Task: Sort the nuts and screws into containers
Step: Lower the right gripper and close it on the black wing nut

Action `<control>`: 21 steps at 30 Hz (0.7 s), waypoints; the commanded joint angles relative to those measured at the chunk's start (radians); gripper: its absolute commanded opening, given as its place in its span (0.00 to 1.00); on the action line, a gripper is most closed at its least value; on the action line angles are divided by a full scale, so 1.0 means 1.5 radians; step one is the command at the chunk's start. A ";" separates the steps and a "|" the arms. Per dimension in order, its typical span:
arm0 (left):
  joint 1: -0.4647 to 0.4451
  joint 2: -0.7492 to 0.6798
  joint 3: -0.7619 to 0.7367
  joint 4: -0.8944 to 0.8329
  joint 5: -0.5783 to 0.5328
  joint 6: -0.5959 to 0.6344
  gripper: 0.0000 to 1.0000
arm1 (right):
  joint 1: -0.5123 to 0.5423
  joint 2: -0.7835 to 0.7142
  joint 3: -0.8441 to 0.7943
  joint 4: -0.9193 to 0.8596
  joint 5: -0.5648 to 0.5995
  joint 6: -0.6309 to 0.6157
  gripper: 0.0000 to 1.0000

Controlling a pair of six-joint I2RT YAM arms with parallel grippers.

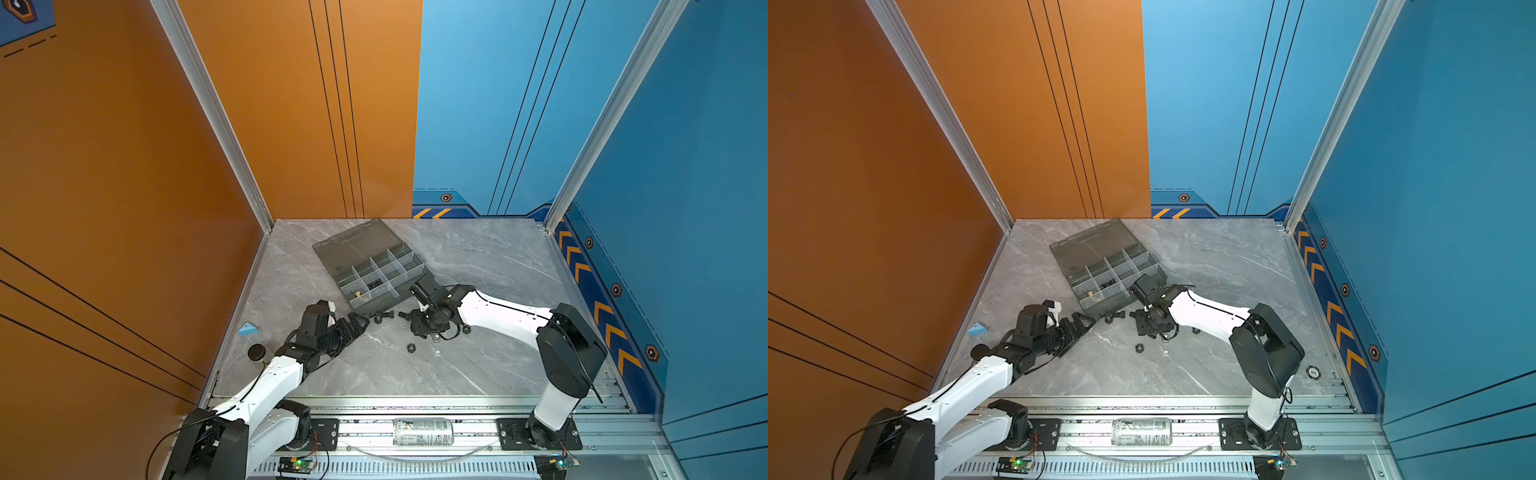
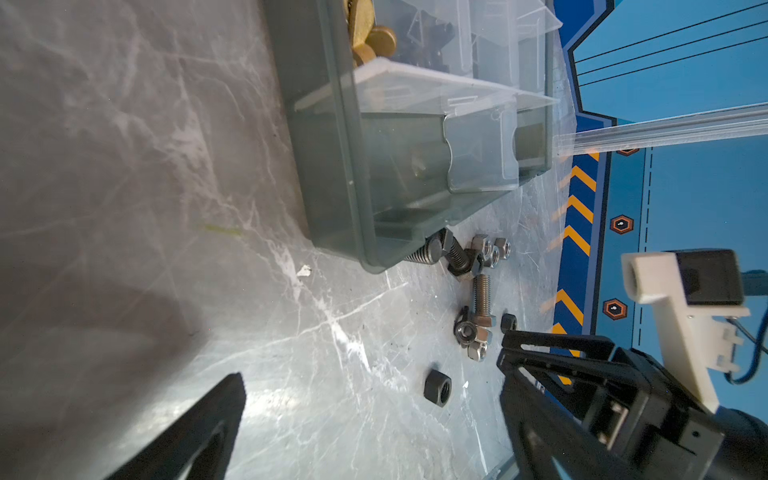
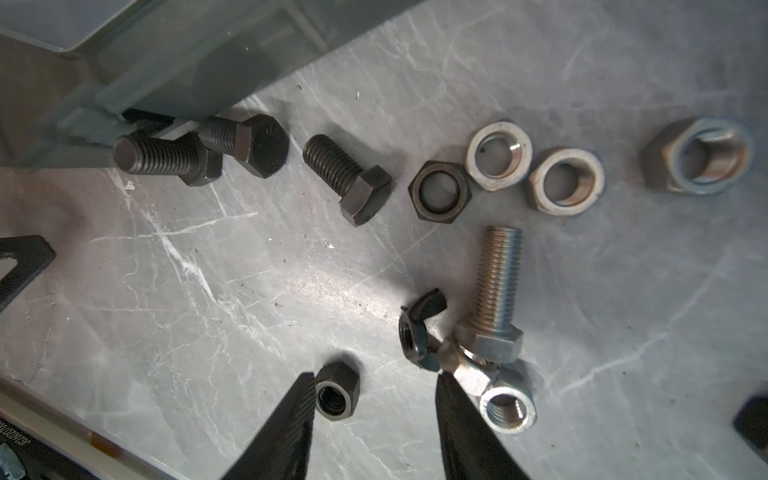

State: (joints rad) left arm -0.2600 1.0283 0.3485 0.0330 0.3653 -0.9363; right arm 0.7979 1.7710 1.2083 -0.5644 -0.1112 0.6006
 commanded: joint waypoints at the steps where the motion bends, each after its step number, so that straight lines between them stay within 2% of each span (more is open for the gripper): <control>1: 0.003 -0.005 0.009 -0.010 0.010 0.006 0.98 | -0.004 0.017 -0.011 0.009 -0.012 0.004 0.49; 21: 0.003 0.010 0.008 -0.002 0.010 0.007 0.98 | -0.013 0.054 -0.015 0.018 -0.005 0.001 0.44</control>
State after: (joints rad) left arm -0.2600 1.0363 0.3485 0.0338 0.3653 -0.9360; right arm 0.7853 1.8301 1.1992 -0.5400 -0.1268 0.6003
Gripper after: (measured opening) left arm 0.976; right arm 0.446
